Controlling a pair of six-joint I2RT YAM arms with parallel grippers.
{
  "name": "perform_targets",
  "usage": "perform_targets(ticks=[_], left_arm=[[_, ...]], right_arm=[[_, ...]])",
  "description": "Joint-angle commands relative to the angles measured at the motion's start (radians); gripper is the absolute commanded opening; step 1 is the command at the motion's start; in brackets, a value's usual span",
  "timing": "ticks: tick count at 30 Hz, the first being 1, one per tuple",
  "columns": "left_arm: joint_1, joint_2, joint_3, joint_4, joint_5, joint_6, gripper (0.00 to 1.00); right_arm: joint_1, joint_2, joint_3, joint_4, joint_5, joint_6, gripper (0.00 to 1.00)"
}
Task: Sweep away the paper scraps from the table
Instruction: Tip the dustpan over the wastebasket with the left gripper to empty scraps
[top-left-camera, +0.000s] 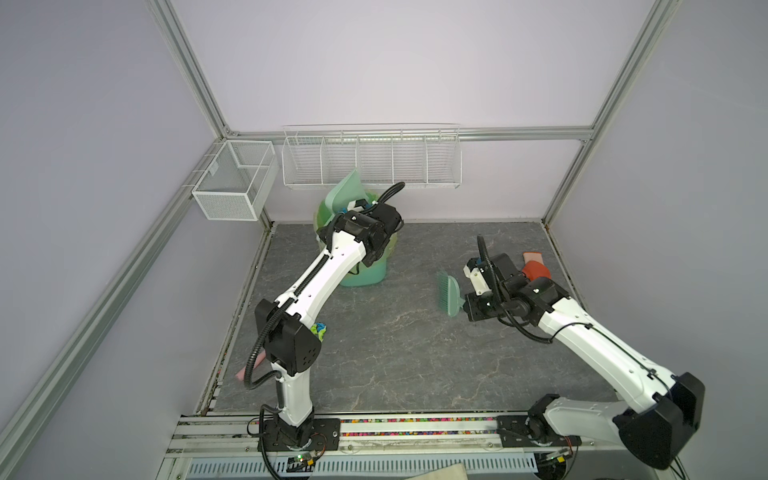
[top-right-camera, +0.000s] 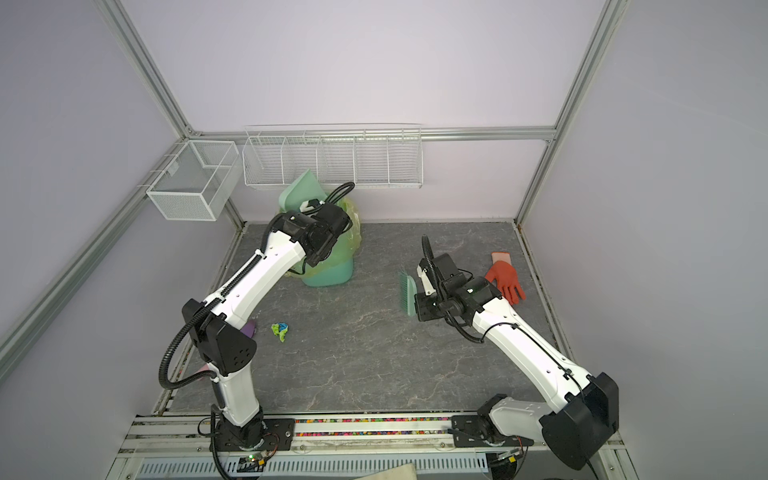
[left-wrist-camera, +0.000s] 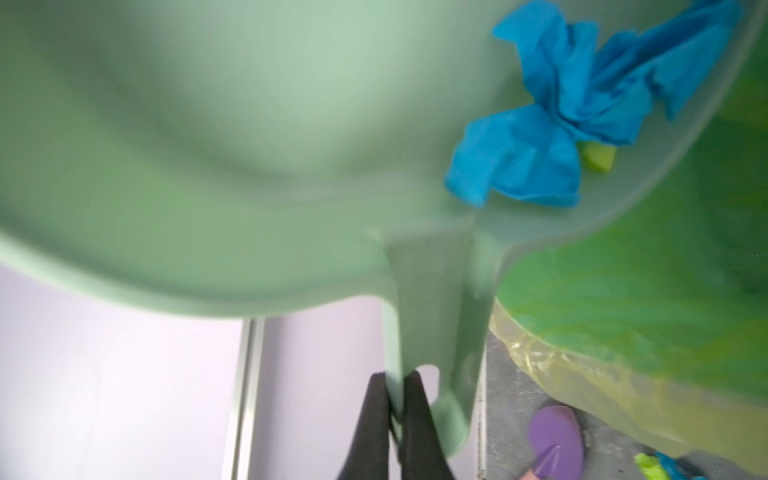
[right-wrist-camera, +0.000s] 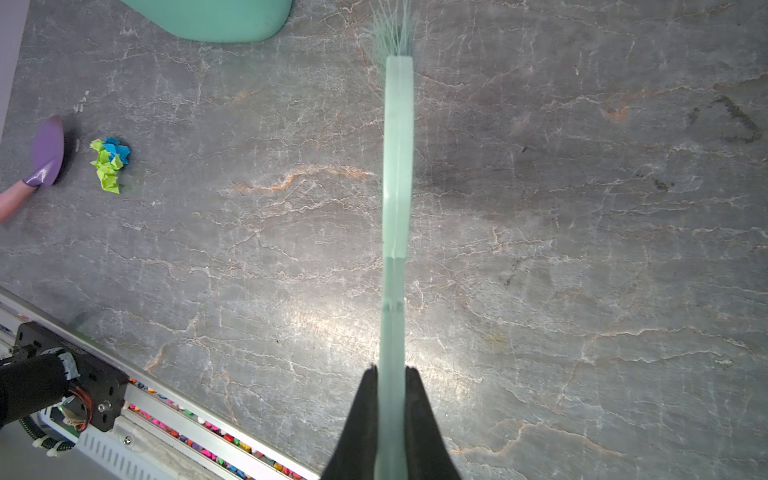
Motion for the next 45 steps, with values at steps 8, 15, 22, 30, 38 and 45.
perform_targets(ticks=[8,15,22,30,38,45], left_arm=[[-0.048,-0.143,-0.199,0.290,-0.165,0.316,0.00],[-0.062,-0.163,-0.275,0.400,-0.229,0.473,0.00],[-0.064,-0.158,-0.259,0.375,-0.211,0.418,0.00],[-0.075,-0.146,-0.118,0.111,-0.033,0.157,0.00],[-0.082,-0.138,0.166,-0.154,0.424,-0.109,0.00],[-0.085,-0.182,0.147,-0.156,0.542,-0.138,0.00]], right_arm=[[-0.004,-0.033,-0.024,0.072,-0.010,-0.031,0.07],[-0.004,-0.039,-0.064,0.102,-0.030,-0.033,0.07],[-0.003,-0.044,-0.076,0.121,-0.028,-0.030,0.07],[-0.003,-0.024,-0.072,0.131,-0.041,-0.030,0.07],[-0.007,-0.047,-0.063,0.124,-0.096,-0.007,0.07],[-0.025,-0.039,-0.068,0.176,-0.168,0.012,0.07]])
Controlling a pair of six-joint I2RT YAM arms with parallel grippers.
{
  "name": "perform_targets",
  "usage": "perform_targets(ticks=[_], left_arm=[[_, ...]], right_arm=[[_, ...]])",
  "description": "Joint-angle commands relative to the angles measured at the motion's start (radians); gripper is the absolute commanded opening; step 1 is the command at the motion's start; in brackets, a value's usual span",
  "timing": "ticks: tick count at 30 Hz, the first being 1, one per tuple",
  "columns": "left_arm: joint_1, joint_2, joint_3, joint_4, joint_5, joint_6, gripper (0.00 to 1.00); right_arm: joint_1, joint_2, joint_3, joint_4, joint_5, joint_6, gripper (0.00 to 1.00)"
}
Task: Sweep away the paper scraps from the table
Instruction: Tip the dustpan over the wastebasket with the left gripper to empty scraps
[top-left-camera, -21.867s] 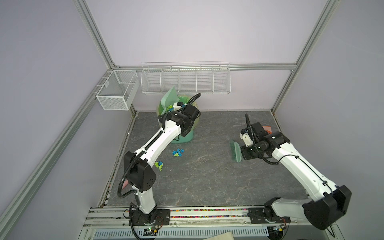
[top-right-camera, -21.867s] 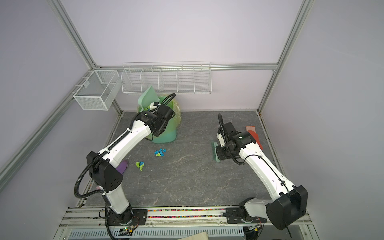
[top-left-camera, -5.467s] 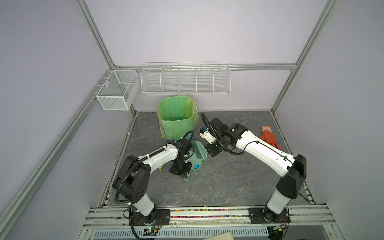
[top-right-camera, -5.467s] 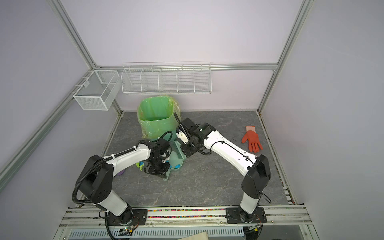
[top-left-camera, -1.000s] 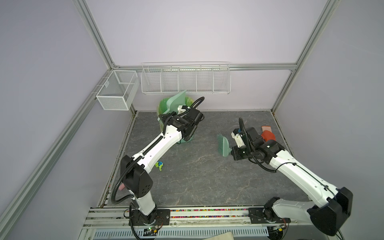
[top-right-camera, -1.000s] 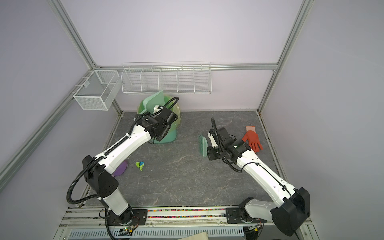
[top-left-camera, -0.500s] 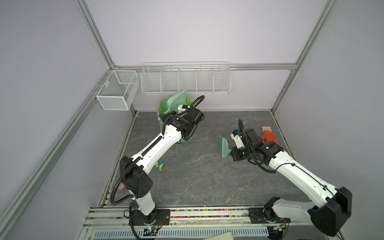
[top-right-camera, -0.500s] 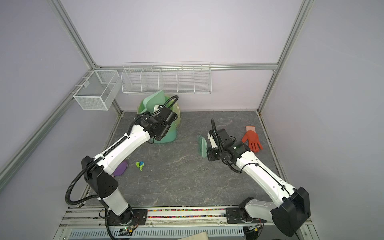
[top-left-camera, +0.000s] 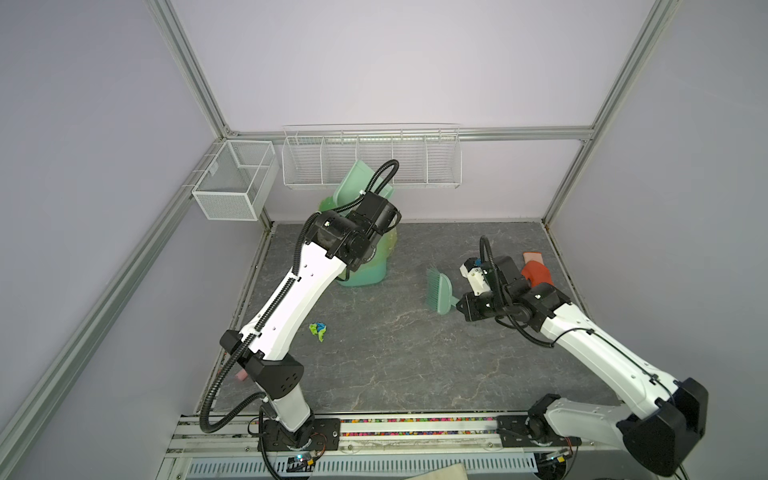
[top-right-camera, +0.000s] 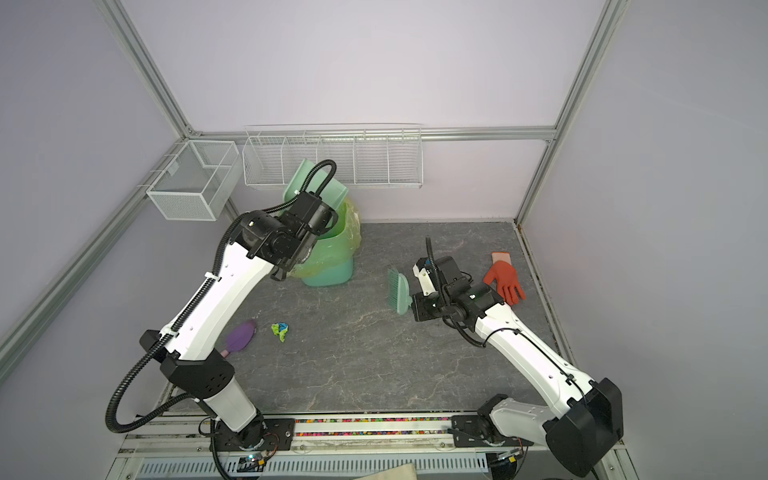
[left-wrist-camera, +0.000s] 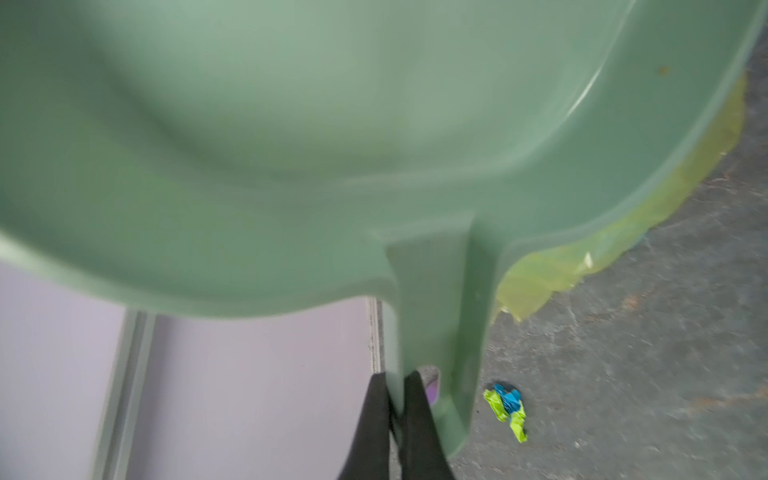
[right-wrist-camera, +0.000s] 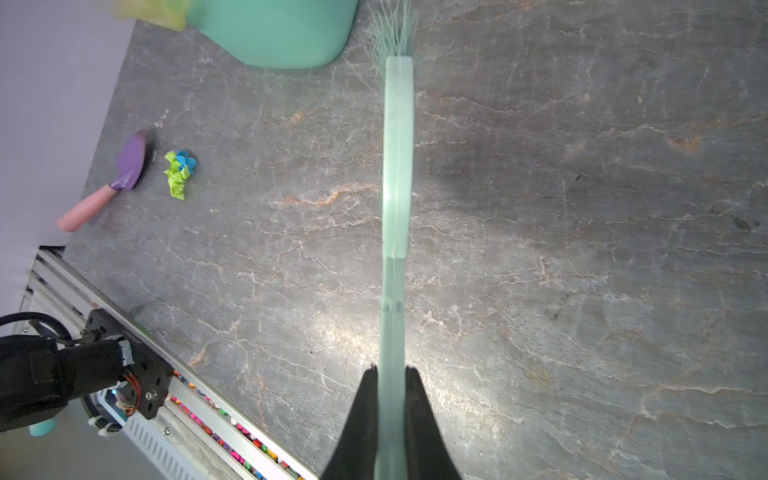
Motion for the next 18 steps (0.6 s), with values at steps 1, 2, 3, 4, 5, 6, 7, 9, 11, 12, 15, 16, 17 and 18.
perform_targets(ticks=[1,2,3,4,5,6,7,9,11,12,15,16,17,18], left_arm=[[-0.002,-0.015,-0.028,-0.073,0.095,-0.081,0.00],[-0.002,-0.016,-0.040,-0.076,0.101,-0.096,0.00],[-0.002,-0.020,-0.051,-0.077,0.102,-0.112,0.00],[-0.002,-0.028,-0.069,-0.070,0.111,-0.125,0.00],[-0.002,-0.041,-0.094,-0.049,0.129,-0.129,0.00],[-0.002,-0.055,-0.120,-0.030,0.138,-0.124,0.00],[-0.002,-0.069,-0.144,-0.011,0.175,-0.125,0.00],[-0.002,-0.085,-0.161,0.002,0.217,-0.137,0.00],[-0.002,-0.094,-0.164,0.004,0.257,-0.151,0.00],[-0.002,-0.098,-0.166,0.003,0.271,-0.156,0.00],[-0.002,-0.117,-0.174,0.005,0.296,-0.173,0.00],[-0.002,-0.126,-0.181,0.010,0.307,-0.178,0.00],[-0.002,-0.137,-0.191,0.016,0.321,-0.182,0.00],[-0.002,-0.147,-0.203,0.025,0.329,-0.189,0.00]], right_arm=[[-0.010,0.010,0.012,0.028,-0.055,0.016,0.07],[-0.011,0.019,0.019,0.025,-0.064,0.017,0.07],[-0.009,0.024,0.024,0.024,-0.075,0.020,0.07],[-0.011,0.029,0.025,0.028,-0.088,0.025,0.07],[-0.010,0.032,0.022,0.033,-0.103,0.028,0.07],[-0.010,0.036,0.018,0.037,-0.120,0.031,0.07],[-0.011,0.039,0.013,0.040,-0.133,0.035,0.07],[-0.010,0.039,-0.007,0.051,-0.144,0.053,0.07],[-0.010,0.029,-0.037,0.077,-0.158,0.072,0.07],[-0.010,0.026,-0.047,0.086,-0.164,0.080,0.07],[-0.010,0.022,-0.072,0.113,-0.208,0.109,0.07],[-0.010,0.022,-0.081,0.124,-0.223,0.118,0.07],[-0.008,0.022,-0.088,0.136,-0.237,0.129,0.07],[-0.007,0.022,-0.095,0.148,-0.250,0.140,0.07]])
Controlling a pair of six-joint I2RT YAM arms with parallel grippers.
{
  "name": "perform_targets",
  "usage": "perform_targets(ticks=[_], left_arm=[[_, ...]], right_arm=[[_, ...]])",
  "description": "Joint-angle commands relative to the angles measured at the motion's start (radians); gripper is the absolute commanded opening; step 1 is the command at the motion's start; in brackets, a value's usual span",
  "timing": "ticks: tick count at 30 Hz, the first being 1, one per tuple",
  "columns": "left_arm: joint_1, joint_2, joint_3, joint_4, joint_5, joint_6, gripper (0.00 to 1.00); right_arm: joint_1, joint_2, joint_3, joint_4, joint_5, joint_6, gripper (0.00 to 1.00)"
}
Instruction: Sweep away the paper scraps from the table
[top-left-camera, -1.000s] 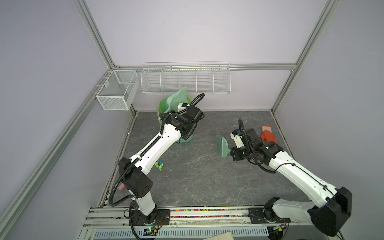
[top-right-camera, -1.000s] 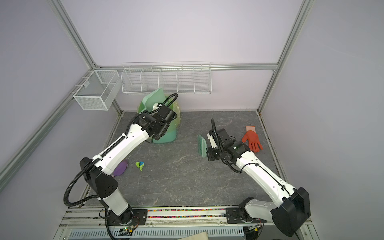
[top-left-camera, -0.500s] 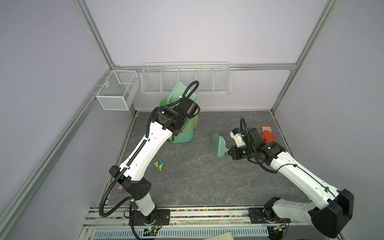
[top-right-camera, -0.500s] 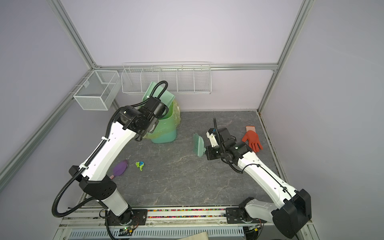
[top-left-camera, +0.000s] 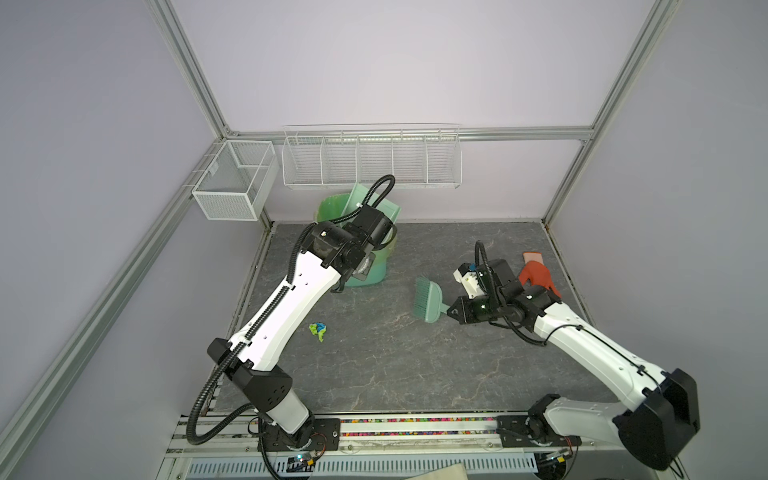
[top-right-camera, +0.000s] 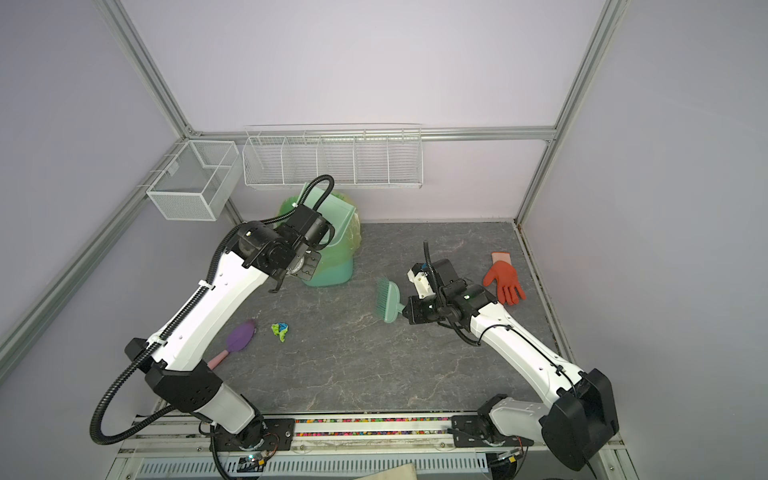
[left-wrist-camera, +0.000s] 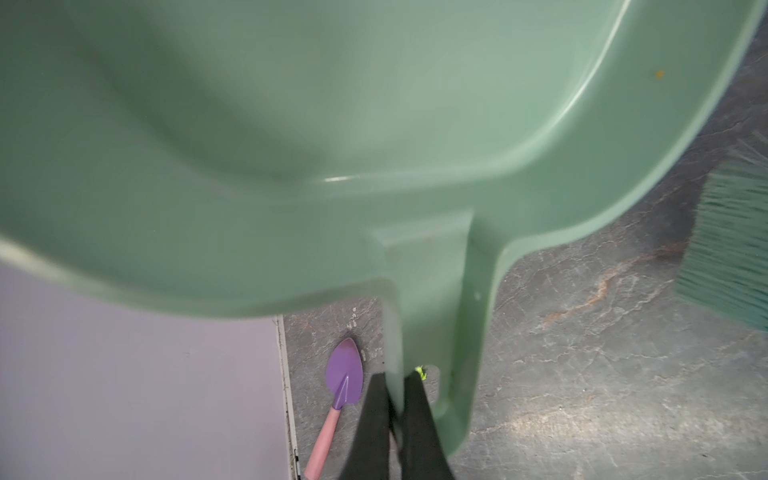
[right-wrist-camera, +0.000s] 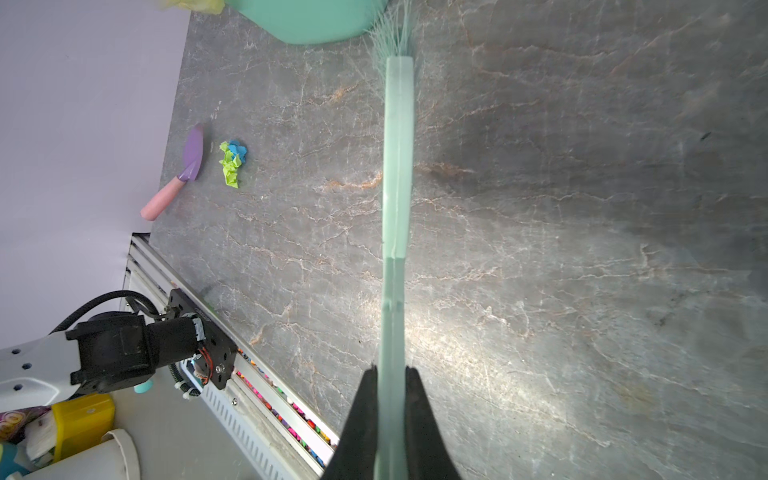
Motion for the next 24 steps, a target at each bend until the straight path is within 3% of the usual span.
perform_targets(ticks=[1,6,15,24], left_arm=[[-0.002,-0.051,-0.040,0.019,0.064,-0.054,0.00],[-0.002,-0.097,-0.116,0.073,0.107,-0.062,0.00],[-0.002,-0.100,-0.120,0.079,0.142,-0.074,0.00],[-0.002,-0.122,-0.168,0.090,0.166,-0.071,0.00]], right_arm=[[0.000,-0.011,-0.027,0.080,-0.083,0.061,0.07],[0.043,0.004,-0.039,0.151,-0.121,0.126,0.07],[0.163,0.110,0.009,0.339,-0.196,0.249,0.07],[0.290,0.265,0.127,0.441,-0.189,0.342,0.07]])
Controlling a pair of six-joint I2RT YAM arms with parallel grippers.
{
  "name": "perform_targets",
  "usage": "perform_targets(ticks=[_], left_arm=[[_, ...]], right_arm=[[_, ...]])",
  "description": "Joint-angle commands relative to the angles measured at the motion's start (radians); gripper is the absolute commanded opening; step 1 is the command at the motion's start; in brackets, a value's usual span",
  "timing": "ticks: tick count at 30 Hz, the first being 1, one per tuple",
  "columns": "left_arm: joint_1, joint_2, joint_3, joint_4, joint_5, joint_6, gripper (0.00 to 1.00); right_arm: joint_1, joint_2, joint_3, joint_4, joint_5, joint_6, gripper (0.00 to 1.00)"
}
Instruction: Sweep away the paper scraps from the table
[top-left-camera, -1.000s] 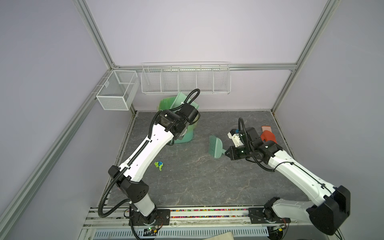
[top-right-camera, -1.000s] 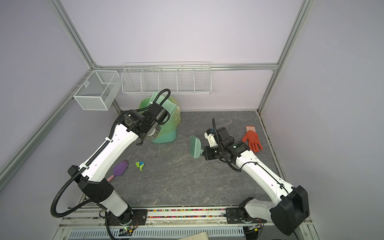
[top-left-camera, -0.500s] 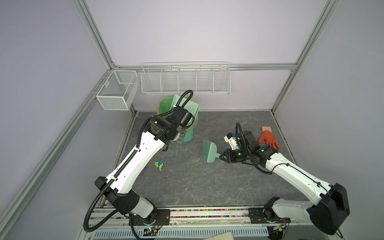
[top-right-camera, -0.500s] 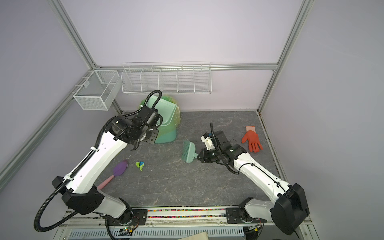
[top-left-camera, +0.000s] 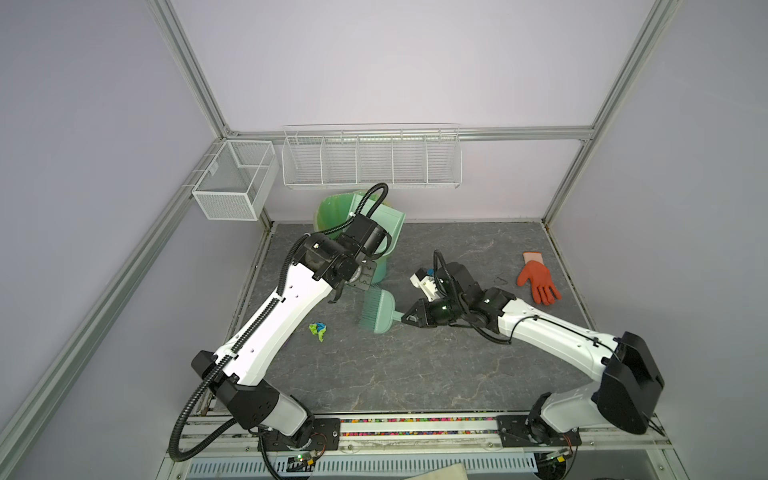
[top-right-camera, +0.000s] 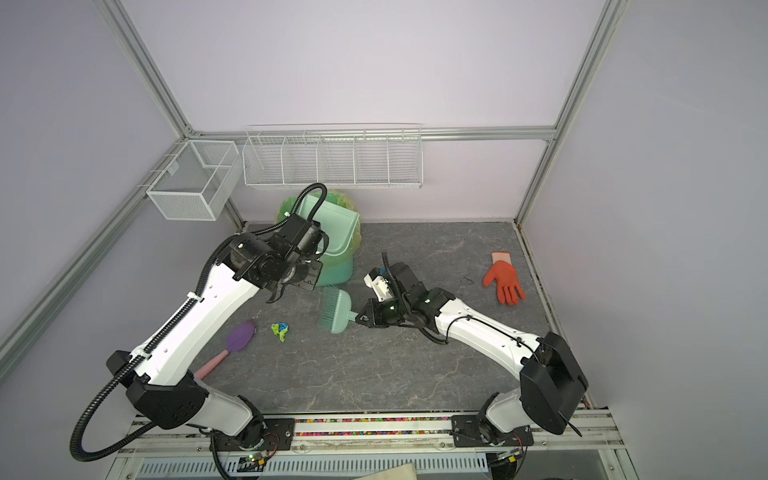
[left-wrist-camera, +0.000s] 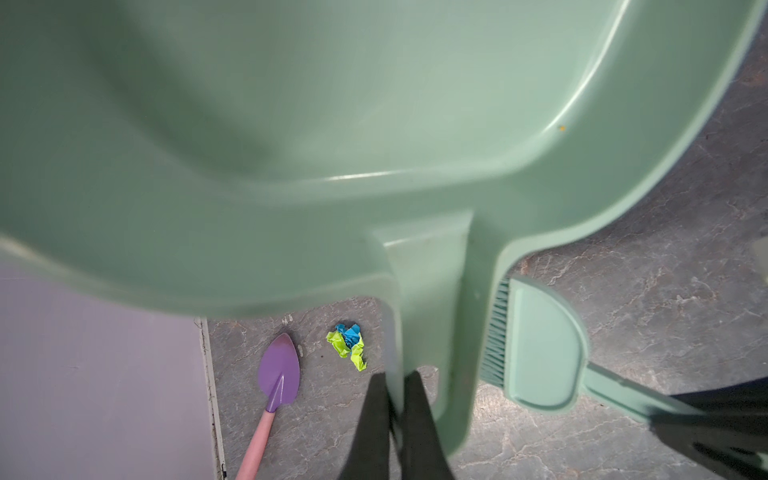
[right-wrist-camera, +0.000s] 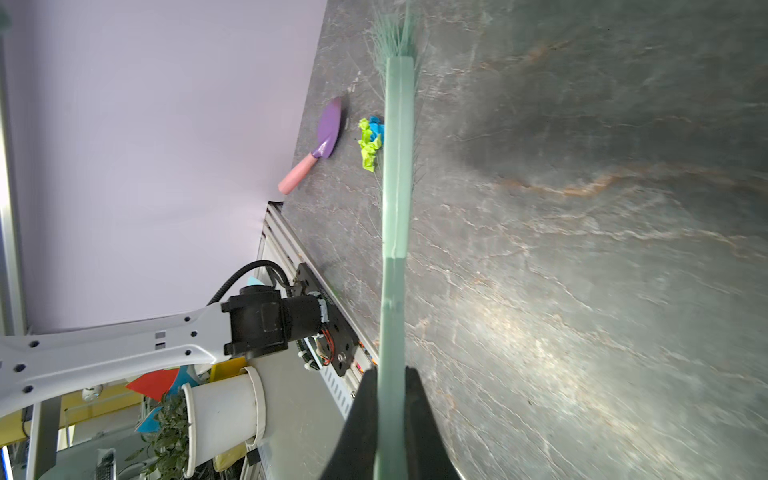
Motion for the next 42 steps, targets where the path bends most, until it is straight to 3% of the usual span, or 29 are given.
perform_targets(ticks=[1,14,30,42], left_arm=[[-0.002,-0.039,-0.014,0.000,0.001,-0.018,0.00],[-0.002,-0.096,-0.097,0.036,-0.013,-0.016,0.00],[-0.002,-0.129,-0.148,0.049,0.004,-0.007,0.00],[-0.002,-0.144,-0.175,0.051,-0.009,-0.015,0.00]], right_arm=[[0.047,0.059,0.053,0.110,-0.021,0.074,0.07],[0.176,0.345,0.267,0.185,-0.047,0.167,0.07],[0.188,0.656,0.556,0.133,-0.078,0.225,0.07],[0.125,0.640,0.404,0.181,-0.083,0.256,0.07]])
